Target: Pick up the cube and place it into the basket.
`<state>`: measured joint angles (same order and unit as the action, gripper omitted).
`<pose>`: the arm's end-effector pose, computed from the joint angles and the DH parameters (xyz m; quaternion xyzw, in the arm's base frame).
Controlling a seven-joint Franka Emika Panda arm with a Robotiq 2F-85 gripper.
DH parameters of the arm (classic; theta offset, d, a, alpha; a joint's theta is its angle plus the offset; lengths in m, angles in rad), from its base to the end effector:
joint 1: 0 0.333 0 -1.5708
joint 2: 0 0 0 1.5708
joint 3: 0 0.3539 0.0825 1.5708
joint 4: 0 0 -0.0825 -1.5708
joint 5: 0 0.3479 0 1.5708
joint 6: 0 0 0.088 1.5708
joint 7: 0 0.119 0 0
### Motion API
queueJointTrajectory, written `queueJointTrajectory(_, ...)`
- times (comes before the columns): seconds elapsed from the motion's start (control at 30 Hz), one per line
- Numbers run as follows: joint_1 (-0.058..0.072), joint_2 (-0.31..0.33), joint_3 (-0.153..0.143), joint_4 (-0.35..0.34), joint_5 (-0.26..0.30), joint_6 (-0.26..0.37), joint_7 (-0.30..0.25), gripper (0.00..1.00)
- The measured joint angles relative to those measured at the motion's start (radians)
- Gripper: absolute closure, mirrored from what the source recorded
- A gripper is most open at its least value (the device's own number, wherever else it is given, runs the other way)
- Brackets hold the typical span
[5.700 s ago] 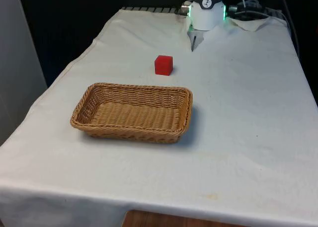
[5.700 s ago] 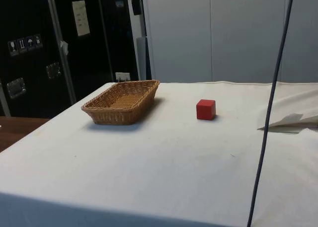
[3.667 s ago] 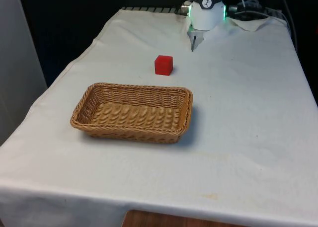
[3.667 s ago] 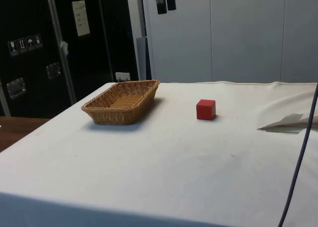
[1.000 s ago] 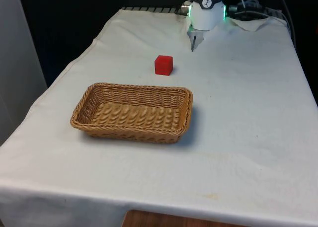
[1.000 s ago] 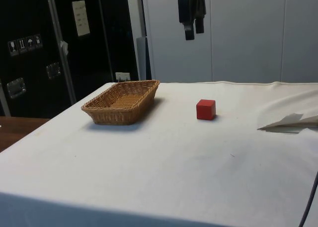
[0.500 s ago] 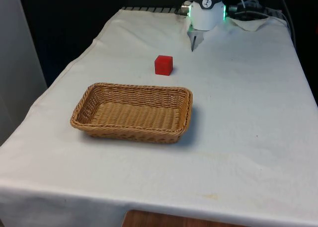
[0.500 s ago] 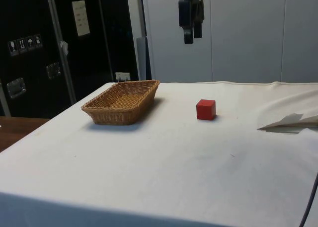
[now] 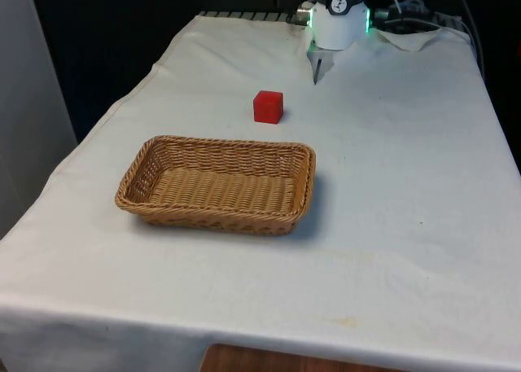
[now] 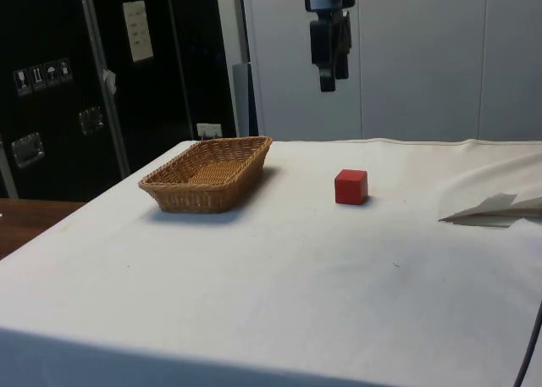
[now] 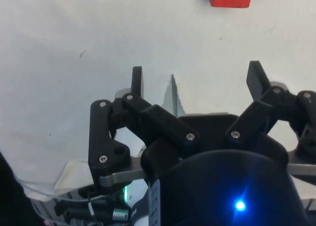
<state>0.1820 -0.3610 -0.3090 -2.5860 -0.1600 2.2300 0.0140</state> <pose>0.3649 -0.0558 0.4218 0.9999 -0.0116 -0.0031 0.0091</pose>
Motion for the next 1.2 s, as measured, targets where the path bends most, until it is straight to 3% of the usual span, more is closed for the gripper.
queueJointTrajectory(0.37,-0.002,0.024,-0.005,-0.044,-0.015,0.082,0.002,0.0)
queueJointTrajectory(0.6,-0.003,0.021,-0.01,-0.049,-0.015,0.087,-0.001,0.0)
queueJointTrajectory(0.8,-0.004,0.019,-0.032,-0.068,-0.015,0.1,-0.02,0.0)
queueJointTrajectory(1.2,-0.004,0.029,-0.088,-0.132,-0.015,0.193,-0.079,0.0)
